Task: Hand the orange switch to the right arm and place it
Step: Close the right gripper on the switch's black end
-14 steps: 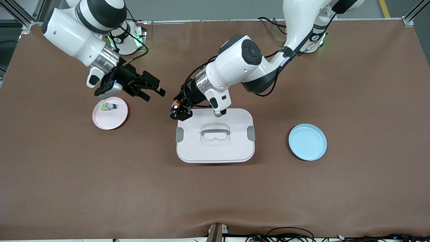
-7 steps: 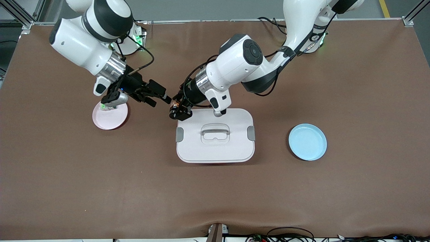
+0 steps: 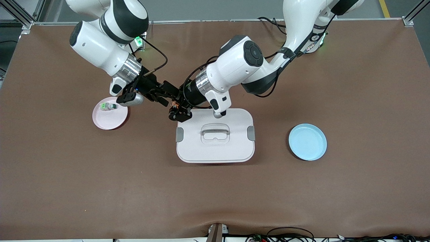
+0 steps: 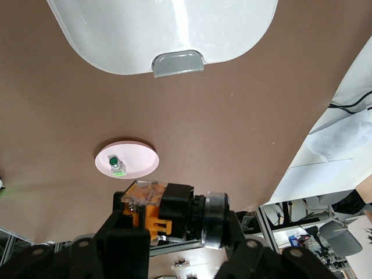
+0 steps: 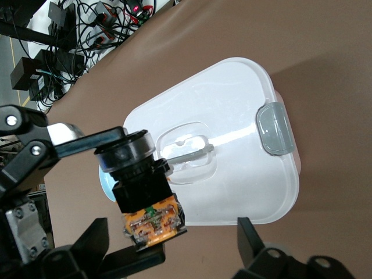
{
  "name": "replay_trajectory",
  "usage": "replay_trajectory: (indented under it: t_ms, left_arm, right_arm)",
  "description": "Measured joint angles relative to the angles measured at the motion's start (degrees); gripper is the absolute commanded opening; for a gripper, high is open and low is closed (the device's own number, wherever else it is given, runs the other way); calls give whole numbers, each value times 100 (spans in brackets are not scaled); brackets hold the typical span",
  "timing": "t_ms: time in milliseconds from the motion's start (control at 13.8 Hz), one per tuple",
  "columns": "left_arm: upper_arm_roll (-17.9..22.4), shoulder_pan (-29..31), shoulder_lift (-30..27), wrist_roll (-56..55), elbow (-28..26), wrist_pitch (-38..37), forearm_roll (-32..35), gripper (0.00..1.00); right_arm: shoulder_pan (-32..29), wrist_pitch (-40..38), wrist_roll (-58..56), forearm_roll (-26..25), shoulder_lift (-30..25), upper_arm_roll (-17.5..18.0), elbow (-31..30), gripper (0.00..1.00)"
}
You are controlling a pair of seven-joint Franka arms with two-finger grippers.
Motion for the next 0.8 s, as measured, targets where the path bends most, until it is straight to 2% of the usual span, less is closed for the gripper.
replay_trajectory:
  t_ms: [73, 508, 580, 653, 798]
  left_arm:
    - [0, -7, 10, 0, 0, 0, 0, 0]
    - [4, -1, 28, 0, 9, 1, 0, 0]
    - [4, -1, 28, 0, 9, 1, 0, 12]
    - [4, -1, 28, 0, 9, 1, 0, 20]
    - [5, 4, 28, 0, 9, 2, 0, 27]
  right_arm:
    - [22, 7, 0, 0, 2, 0, 26, 0]
    - [59, 32, 140, -4, 16, -38, 78, 0]
    - [59, 32, 143, -4, 17, -38, 79, 0]
    - [60, 33, 145, -4, 18, -38, 80, 0]
    - [60, 33, 182, -4, 25, -41, 88, 0]
